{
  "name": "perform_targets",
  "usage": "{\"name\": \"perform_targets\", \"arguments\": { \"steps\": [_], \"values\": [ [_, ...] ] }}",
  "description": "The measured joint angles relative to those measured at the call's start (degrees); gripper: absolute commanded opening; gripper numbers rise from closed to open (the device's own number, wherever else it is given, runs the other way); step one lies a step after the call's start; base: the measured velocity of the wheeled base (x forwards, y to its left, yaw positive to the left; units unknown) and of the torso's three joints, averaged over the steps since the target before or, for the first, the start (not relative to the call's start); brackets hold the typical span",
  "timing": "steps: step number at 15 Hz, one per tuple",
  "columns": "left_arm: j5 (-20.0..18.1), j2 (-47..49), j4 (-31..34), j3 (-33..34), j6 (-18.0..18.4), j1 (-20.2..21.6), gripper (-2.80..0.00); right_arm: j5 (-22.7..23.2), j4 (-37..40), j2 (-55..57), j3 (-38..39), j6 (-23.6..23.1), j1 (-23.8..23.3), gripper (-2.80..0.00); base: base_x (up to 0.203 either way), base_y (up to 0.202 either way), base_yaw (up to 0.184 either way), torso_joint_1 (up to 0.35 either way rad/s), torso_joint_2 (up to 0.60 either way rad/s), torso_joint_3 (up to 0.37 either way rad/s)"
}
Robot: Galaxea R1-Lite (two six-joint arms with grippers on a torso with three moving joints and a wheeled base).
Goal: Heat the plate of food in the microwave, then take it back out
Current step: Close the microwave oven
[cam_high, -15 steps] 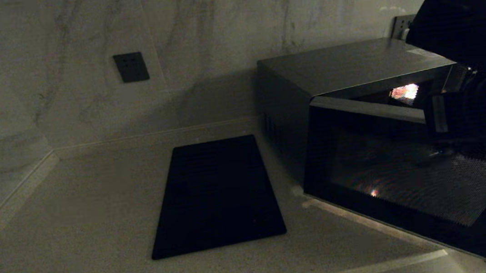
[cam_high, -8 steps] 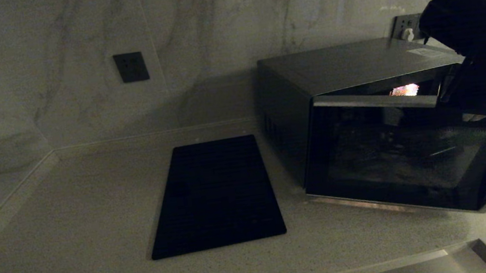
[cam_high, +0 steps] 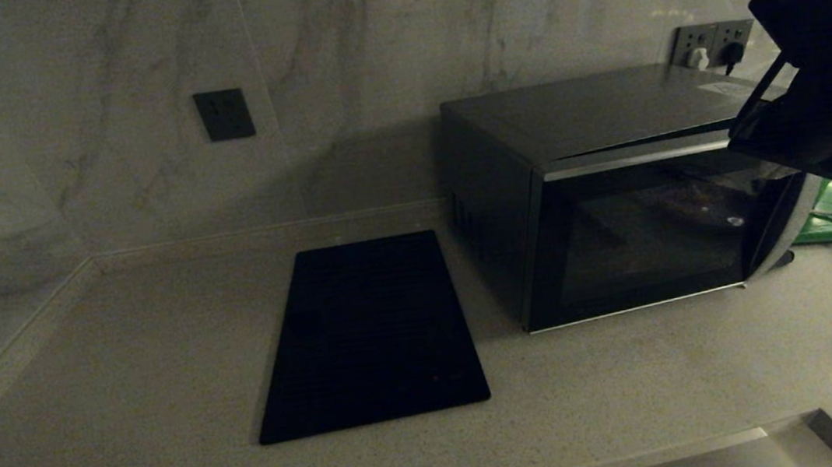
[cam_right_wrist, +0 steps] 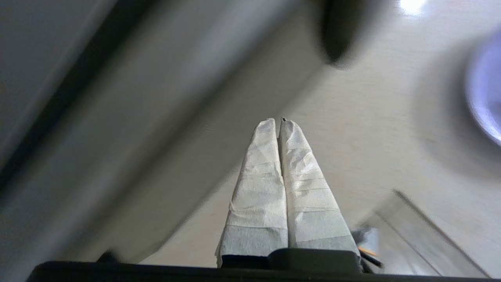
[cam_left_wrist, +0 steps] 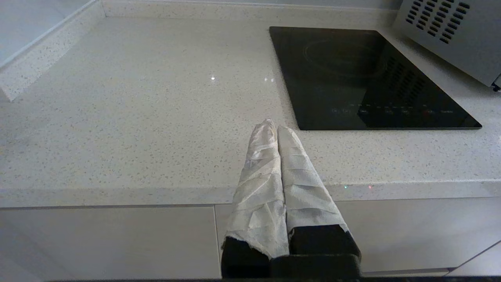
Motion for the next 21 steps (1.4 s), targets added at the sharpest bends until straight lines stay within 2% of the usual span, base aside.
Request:
{"name": "perform_targets", "arguments": {
  "steps": [4,9,15,21],
  "values": [
    [0.0,0.0,-0.02,0.0,0.05,0.0,-2.8,6.11,-5.62,0.54,0.04,-2.02,-2.31,-2.8,0.0,0.0,0.0,0.0,0.0,0.0],
    [0.02,0.0,0.0,0.0,0.0,0.0,-2.8,7.66,-6.83,2.23,0.04,-1.54,-3.45,-2.8,0.0,0.0,0.0,0.0,0.0,0.0],
    [0.02,0.0,-0.02,0.0,0.05,0.0,-2.8,10.46,-12.63,3.11,0.02,-1.51,-4.43,-2.8,0.0,0.0,0.0,0.0,0.0,0.0],
    [0.02,0.0,0.01,0.0,0.02,0.0,-2.8,11.08,-17.61,4.39,-0.07,-1.51,-4.42,-2.8,0.0,0.0,0.0,0.0,0.0,0.0]
  ]
}}
